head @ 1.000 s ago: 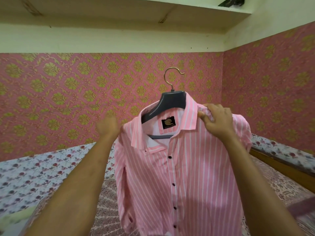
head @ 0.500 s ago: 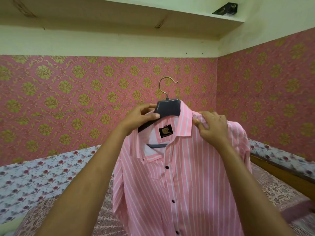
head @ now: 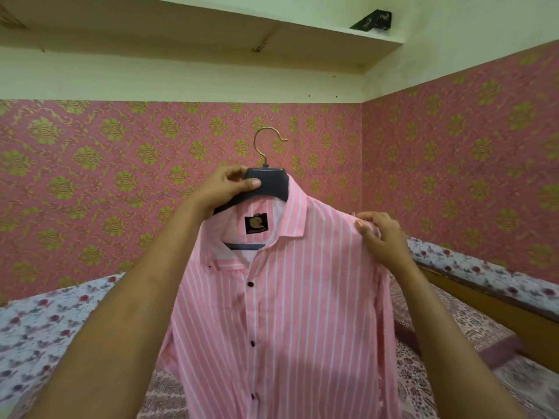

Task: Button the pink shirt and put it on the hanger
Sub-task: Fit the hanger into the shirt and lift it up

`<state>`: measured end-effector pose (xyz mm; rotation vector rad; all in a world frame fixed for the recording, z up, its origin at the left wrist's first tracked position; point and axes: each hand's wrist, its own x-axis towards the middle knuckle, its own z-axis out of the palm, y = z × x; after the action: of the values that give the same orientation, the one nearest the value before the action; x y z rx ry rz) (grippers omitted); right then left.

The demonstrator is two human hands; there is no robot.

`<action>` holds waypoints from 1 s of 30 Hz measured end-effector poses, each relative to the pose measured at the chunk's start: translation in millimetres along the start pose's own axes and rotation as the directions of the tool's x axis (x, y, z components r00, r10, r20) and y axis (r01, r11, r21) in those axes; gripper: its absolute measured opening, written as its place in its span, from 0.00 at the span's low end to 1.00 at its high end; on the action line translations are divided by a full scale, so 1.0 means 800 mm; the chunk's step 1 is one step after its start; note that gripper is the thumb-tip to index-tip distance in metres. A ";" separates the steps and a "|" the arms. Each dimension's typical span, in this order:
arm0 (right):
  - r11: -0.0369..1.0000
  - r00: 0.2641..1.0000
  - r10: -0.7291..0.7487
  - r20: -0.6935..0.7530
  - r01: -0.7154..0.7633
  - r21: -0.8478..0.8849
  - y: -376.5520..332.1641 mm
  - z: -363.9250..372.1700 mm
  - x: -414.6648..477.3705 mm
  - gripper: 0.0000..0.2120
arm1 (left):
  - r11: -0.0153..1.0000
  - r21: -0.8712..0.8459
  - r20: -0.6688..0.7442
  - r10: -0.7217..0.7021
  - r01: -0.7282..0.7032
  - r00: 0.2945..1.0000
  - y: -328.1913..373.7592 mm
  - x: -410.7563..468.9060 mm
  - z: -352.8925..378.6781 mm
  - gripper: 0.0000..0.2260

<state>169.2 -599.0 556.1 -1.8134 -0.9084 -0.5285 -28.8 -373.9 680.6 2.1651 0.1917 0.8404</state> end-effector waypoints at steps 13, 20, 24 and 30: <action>0.882 0.873 0.471 -0.127 -0.464 0.084 0.010 0.012 -0.004 0.06 | 0.996 0.091 0.005 -0.018 0.017 1.000 -0.007 -0.018 -0.025 0.03; 0.882 0.874 0.459 -0.160 -0.469 -0.032 0.004 -0.004 0.007 0.12 | 0.998 0.045 -0.006 -0.046 0.046 0.999 -0.012 -0.035 -0.040 0.16; 0.990 0.988 0.143 -0.058 -0.143 0.000 -0.032 0.007 0.007 0.25 | 0.998 0.052 0.002 -0.029 0.029 1.000 -0.009 -0.035 -0.031 0.10; 0.973 0.951 -0.154 0.266 0.100 0.207 -0.091 0.035 0.014 0.19 | 0.999 0.043 0.041 -0.006 0.004 0.999 -0.005 -0.034 -0.021 0.08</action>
<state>117.9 -553.9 595.0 -1.6864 -1.2343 -0.2539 -59.6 -371.3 672.1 2.2192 0.1957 0.7943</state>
